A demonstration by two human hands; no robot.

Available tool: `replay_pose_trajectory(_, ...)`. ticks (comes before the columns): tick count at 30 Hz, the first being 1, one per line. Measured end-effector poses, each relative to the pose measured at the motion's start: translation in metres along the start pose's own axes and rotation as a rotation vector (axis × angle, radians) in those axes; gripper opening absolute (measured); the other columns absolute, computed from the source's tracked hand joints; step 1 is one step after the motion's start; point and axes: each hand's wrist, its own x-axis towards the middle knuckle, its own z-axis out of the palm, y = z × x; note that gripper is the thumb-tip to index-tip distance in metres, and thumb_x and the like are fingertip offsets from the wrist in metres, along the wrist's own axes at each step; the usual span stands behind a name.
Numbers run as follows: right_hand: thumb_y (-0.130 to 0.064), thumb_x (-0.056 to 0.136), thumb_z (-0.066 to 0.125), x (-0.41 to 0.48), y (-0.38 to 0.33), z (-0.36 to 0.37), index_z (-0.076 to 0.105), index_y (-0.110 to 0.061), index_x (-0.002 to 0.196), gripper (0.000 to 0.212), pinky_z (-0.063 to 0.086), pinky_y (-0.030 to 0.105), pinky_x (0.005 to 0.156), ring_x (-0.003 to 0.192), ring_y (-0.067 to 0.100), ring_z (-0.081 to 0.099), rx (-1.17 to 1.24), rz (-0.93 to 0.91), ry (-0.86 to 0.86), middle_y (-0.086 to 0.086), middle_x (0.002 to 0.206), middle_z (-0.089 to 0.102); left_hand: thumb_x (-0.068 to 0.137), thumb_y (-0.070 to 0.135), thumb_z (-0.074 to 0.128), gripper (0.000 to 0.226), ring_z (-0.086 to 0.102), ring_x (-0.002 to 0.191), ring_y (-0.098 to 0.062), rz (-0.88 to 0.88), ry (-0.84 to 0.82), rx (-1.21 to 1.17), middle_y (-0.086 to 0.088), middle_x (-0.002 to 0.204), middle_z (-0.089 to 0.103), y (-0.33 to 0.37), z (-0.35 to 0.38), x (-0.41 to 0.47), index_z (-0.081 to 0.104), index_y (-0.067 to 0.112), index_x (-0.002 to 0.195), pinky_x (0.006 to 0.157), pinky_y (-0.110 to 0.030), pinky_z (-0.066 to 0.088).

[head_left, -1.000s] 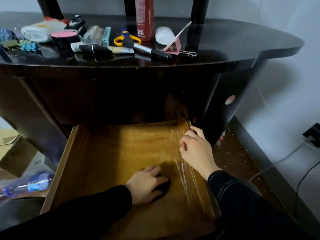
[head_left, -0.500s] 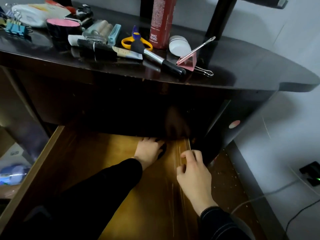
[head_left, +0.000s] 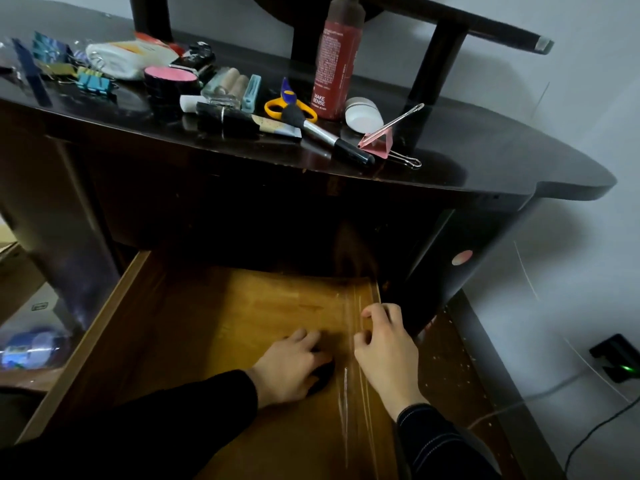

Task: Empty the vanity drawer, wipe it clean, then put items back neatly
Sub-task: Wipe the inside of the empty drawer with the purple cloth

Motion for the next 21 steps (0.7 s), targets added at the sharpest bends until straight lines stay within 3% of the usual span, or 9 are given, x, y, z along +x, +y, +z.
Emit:
replay_pose_trajectory(7,-0.03,0.095,0.062,-0.002,0.0,0.0,0.056,-0.026,0.116,0.022,0.046,0.016,0.062,0.078,0.008,0.061,-0.024,-0.005,-0.004,-0.006,0.134,0.039,0.094,0.039,0.057,0.046,0.046,0.109,-0.027,-0.045,-0.016,0.056,-0.004,0.125,0.044,-0.015,-0.009,0.013,0.051,0.034,0.139,0.085,-0.042,0.05)
replay_pose_trajectory(12,-0.028,0.094,0.062,0.003,0.003,0.003,0.056,-0.028,0.11,0.017,0.046,0.016,0.061,0.079,0.008,0.06,-0.005,0.008,-0.003,-0.009,0.132,0.038,0.096,0.034,0.056,0.042,0.05,0.121,-0.032,-0.295,0.104,0.03,-0.005,0.138,0.049,-0.037,-0.02,0.083,0.054,0.031,0.139,0.097,-0.041,0.05)
replay_pose_trajectory(17,-0.029,0.094,0.06,0.006,0.003,0.003,0.055,-0.03,0.108,0.016,0.05,0.018,0.065,0.084,0.008,0.06,-0.022,0.012,-0.01,-0.011,0.13,0.036,0.095,0.021,0.048,0.027,0.062,0.102,-0.03,-0.417,0.242,0.016,-0.005,0.113,0.067,-0.035,-0.01,0.126,0.064,0.019,0.117,0.083,-0.035,0.051)
replay_pose_trajectory(21,-0.027,0.093,0.06,0.006,0.002,0.002,0.055,-0.03,0.107,0.015,0.052,0.02,0.063,0.081,0.008,0.06,-0.018,0.014,-0.005,-0.011,0.13,0.036,0.096,0.028,0.051,0.031,0.061,0.108,-0.029,-0.38,0.207,0.042,-0.005,0.119,0.064,-0.036,-0.006,0.122,0.061,0.021,0.125,0.087,-0.034,0.05)
